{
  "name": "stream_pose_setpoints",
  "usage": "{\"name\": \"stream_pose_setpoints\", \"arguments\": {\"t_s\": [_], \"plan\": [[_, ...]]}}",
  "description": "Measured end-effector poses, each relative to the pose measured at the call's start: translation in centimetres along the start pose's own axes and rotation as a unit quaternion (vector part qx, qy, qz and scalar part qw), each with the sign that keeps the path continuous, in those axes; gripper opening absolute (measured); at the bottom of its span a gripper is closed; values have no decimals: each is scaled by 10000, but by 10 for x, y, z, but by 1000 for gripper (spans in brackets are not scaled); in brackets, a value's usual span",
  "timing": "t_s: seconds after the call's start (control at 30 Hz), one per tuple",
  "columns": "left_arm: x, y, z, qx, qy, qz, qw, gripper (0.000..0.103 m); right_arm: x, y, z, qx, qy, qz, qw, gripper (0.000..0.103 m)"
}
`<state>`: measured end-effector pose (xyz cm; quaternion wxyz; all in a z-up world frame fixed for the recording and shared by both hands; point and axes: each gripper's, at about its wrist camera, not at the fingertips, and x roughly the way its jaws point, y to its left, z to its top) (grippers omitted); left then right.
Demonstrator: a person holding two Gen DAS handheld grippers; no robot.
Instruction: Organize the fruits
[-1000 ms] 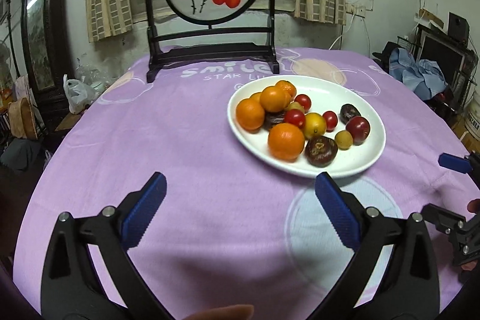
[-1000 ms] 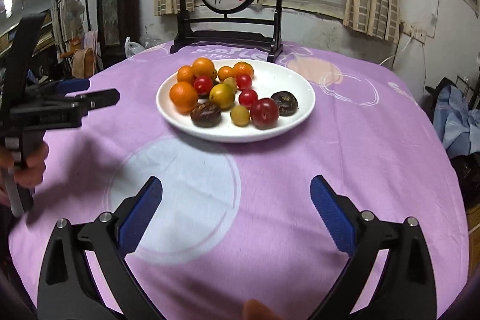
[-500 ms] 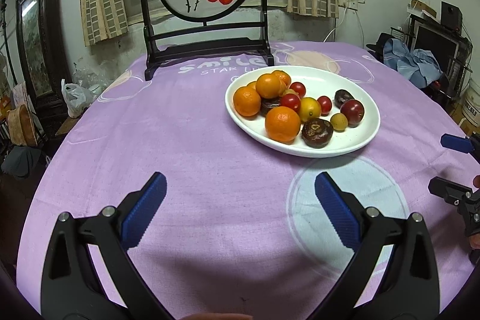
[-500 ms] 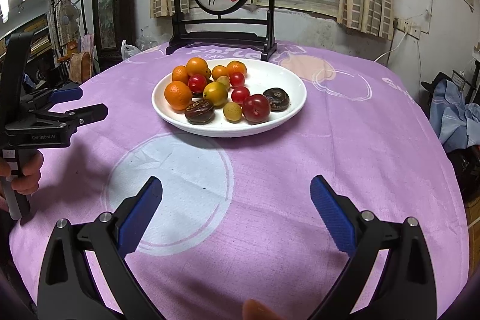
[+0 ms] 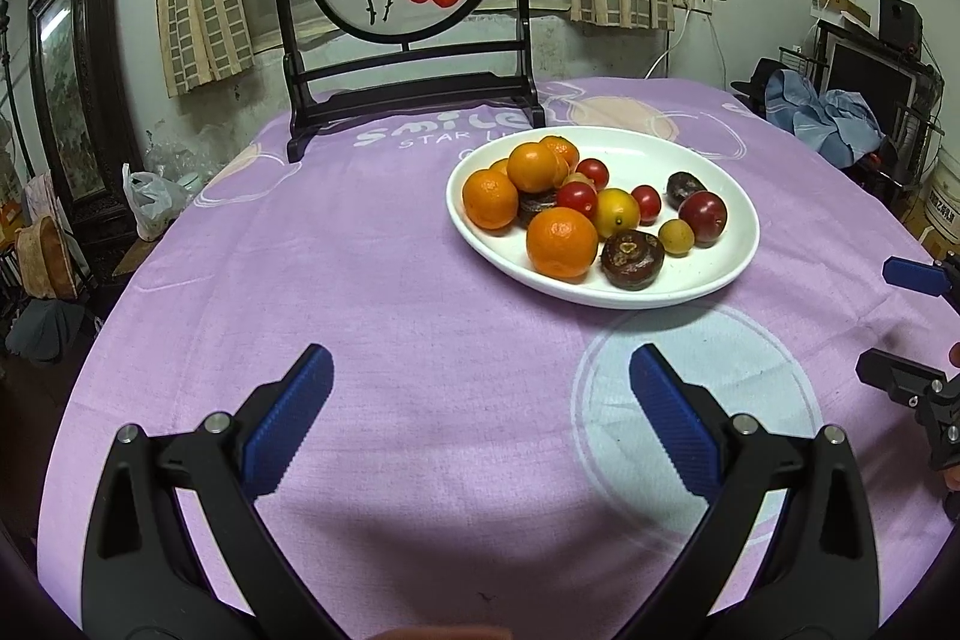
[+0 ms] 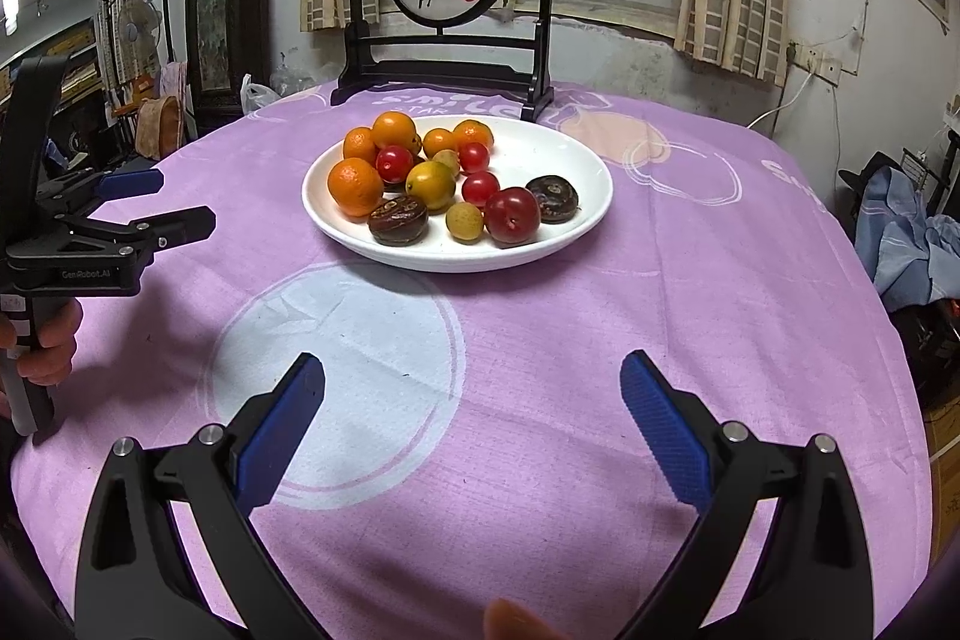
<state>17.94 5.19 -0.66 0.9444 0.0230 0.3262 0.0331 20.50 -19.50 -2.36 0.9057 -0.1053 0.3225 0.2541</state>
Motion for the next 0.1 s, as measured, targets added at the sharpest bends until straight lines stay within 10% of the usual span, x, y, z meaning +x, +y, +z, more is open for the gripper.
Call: {"name": "stream_pose_setpoints", "arguments": {"t_s": [0.1], "plan": [[1, -1, -1, 30, 12, 52, 10000, 101, 1, 0, 0, 5, 16, -17, 10000, 99]]}}
